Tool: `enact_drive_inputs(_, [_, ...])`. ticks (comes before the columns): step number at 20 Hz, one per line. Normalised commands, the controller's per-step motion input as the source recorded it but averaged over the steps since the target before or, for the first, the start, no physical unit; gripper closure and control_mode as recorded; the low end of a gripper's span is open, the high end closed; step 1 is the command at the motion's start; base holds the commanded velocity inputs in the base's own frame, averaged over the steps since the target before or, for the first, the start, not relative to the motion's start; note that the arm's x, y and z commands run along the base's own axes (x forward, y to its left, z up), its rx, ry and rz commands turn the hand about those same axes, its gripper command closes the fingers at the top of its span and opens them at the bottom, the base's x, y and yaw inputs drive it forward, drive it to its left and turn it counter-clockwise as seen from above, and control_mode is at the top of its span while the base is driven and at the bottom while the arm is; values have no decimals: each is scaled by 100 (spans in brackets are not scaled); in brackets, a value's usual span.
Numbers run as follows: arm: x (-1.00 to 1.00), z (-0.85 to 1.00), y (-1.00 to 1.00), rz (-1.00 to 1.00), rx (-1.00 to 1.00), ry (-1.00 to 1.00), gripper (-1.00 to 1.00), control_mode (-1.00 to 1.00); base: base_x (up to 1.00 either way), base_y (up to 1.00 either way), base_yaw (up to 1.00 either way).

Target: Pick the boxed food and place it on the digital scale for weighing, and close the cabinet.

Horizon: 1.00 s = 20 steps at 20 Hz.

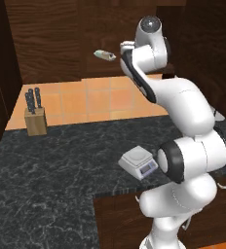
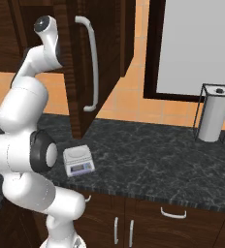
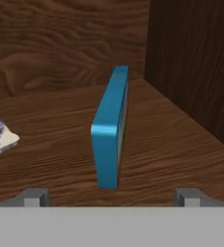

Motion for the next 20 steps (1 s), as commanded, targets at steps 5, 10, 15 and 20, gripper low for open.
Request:
enact_drive_inputs(5, [43,0,-6,0,0,0,-100,-100,0,0,0])
enact_drive_inputs(10, [38,-1,-12,0,0,1,-100,-100,0,0,0])
enact_drive_inputs(15, [41,-8,-2,0,0,0,100,-100,0,0,0])
enact_drive_inputs(20, [13,-2,-14,0,0,0,100,-100,0,0,0])
